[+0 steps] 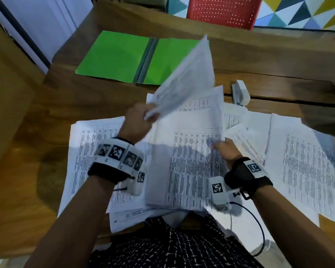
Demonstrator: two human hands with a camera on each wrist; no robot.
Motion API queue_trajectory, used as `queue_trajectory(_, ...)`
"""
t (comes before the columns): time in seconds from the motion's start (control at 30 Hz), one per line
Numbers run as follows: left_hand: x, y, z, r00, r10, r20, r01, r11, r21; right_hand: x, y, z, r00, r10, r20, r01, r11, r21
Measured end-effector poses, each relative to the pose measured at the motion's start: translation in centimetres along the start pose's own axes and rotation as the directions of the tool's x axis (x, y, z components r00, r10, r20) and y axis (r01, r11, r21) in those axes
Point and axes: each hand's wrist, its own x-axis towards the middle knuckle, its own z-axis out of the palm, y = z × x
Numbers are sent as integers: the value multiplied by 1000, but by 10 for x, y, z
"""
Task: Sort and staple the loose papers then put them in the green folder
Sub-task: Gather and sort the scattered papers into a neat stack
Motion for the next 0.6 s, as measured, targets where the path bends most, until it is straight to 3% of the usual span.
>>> queue_trajectory(0.07, -11, -22, 17, 971, -64, 229, 29, 988, 149, 29, 26, 2, 991, -6, 132, 0, 999, 49)
queue_trajectory(0.1, -17, -33, 24, 944, -105, 312, 32, 972, 232, 90, 72, -10, 994, -18, 110, 12, 998, 57)
queue_trajectory(0.13, -20, -44, 30, 926, -127, 356, 14, 953, 303, 137, 111, -23, 992, 15, 127, -28, 995, 101)
queue_trajectory(0.17, -24, -52, 33, 910, -156, 385, 6, 932, 364, 157, 127, -33, 967, 120, 223, -165, 967, 193)
queue_trajectory(0.2, -27, -58, 34, 899, -185, 398, 10, 916, 401, 147, 118, -39, 966, 130, 224, -196, 932, 303)
queue_trajectory(0.27, -28, -64, 33, 901, -184, 393, 2, 907, 421, 64, 55, -26, 915, 115, 386, -301, 833, 465)
queue_trajectory(0.3, -28, -67, 32, 908, -182, 379, 5, 906, 423, 23, 22, -13, 890, 53, 453, -284, 842, 459)
queue_trajectory(0.37, -26, -70, 28, 926, -163, 339, 1, 903, 431, -6, -3, -4, 851, -37, 524, -285, 805, 520)
queue_trajectory(0.4, -23, -72, 26, 942, -142, 304, -8, 897, 442, 11, 5, -9, 895, -64, 442, -196, 833, 518)
queue_trajectory(0.5, -17, -80, 15, 973, -102, 207, 16, 925, 379, 13, -5, -9, 899, -45, 436, -132, 920, 368)
queue_trajectory(0.6, -16, -76, 10, 969, -144, 199, 71, 940, 334, 16, -4, 5, 875, -75, 479, 13, 991, 133)
